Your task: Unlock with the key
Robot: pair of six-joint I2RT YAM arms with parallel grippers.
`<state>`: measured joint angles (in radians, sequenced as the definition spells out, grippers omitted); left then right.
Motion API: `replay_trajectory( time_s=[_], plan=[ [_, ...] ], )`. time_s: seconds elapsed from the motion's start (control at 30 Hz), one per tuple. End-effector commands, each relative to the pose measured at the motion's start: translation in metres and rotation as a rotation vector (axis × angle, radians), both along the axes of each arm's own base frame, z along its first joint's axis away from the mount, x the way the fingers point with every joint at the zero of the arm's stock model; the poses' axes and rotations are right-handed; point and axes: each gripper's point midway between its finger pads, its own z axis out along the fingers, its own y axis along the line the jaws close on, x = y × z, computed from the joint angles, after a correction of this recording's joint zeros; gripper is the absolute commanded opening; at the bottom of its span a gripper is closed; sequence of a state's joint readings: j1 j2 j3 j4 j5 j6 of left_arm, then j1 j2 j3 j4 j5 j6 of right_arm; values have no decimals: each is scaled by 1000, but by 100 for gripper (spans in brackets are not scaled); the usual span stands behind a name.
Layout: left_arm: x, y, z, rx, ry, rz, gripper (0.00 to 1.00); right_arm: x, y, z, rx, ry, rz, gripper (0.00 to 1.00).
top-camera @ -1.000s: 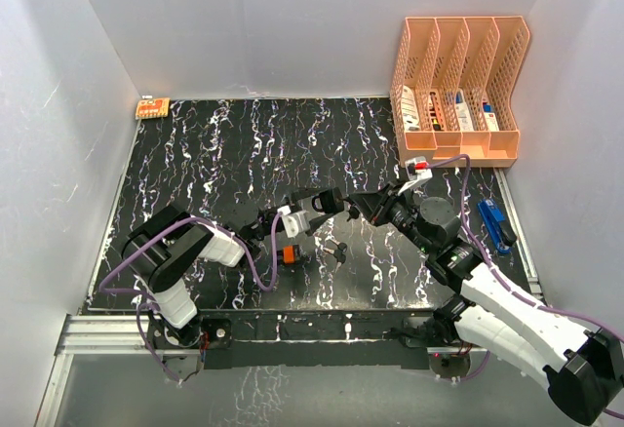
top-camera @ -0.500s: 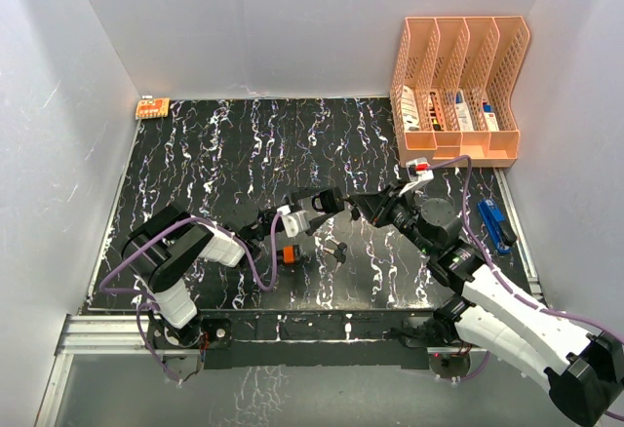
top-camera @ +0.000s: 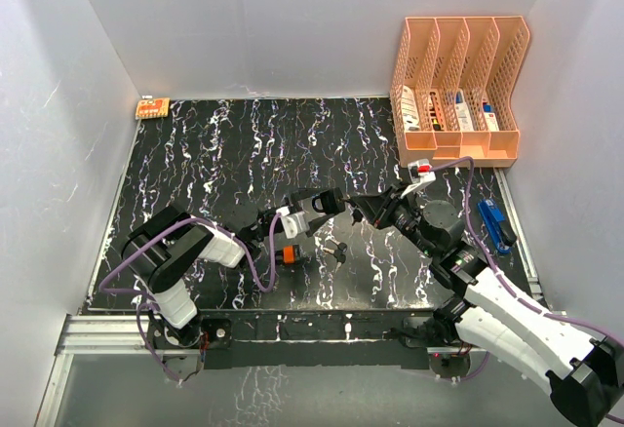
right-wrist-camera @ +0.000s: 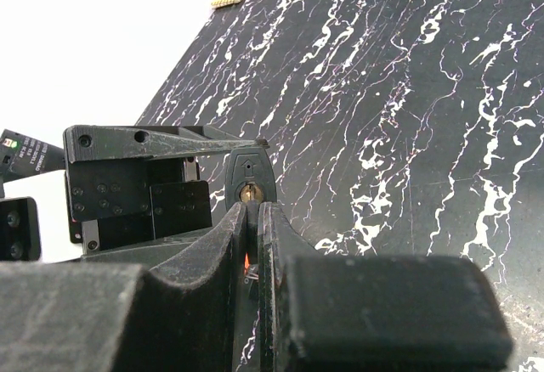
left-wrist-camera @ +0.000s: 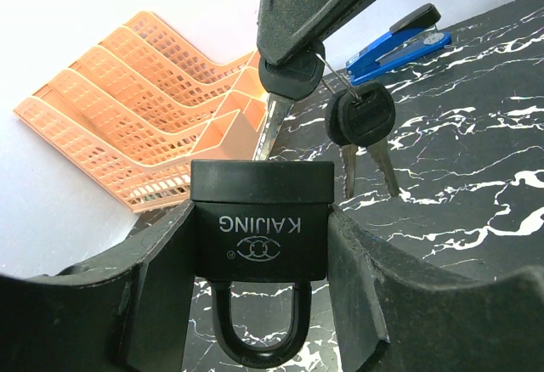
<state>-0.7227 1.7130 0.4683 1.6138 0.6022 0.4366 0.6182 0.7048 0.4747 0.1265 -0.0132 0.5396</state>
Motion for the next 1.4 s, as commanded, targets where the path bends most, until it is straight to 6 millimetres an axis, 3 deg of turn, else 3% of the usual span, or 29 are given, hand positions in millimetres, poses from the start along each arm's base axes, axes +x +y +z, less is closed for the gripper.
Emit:
replay_trajectory(
  time_s=[0.0,0.67,1.13,1.37],
  plan=[
    [16,26,52,-146,-141,128,0,13,-24,51,81,-149,-135,0],
    [13,30,56,-151,-152,130,0,13,-21,48,83,-141,-124,0],
    [-4,24,30,-73,-158,18,0,15,-18,58,79,-154,-114,0],
    [-2,22,37,-91,-158,17,0,18,-11,48,66,-127,-90,0]
  ],
)
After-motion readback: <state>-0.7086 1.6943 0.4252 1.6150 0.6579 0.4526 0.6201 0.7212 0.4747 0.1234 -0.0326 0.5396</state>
